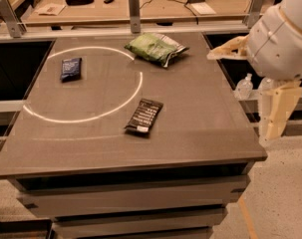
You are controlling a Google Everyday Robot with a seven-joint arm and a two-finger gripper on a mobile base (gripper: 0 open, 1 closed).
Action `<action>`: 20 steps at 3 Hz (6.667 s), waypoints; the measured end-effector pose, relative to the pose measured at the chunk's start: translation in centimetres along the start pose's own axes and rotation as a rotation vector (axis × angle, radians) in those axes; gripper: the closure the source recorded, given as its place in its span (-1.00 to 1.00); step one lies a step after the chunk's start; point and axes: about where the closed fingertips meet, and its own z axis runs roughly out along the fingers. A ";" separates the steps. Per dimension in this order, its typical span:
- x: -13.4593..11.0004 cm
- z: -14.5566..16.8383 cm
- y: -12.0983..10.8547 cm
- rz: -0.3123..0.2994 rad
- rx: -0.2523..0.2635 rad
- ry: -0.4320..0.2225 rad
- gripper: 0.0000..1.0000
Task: Move rxbar chocolate near green jalapeno chip bag
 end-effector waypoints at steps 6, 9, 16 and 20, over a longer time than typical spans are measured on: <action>-10.7 -2.6 -6.7 -0.593 0.141 0.095 -1.00; -14.9 1.4 -11.8 -0.867 0.092 0.156 -1.00; -7.0 16.6 -15.4 -0.677 -0.207 -0.176 -1.00; -6.3 21.8 -7.1 -0.762 -0.369 0.036 -0.63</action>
Offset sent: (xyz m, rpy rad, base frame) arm 0.0021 0.0224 -0.0174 -0.0249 -0.0569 0.1587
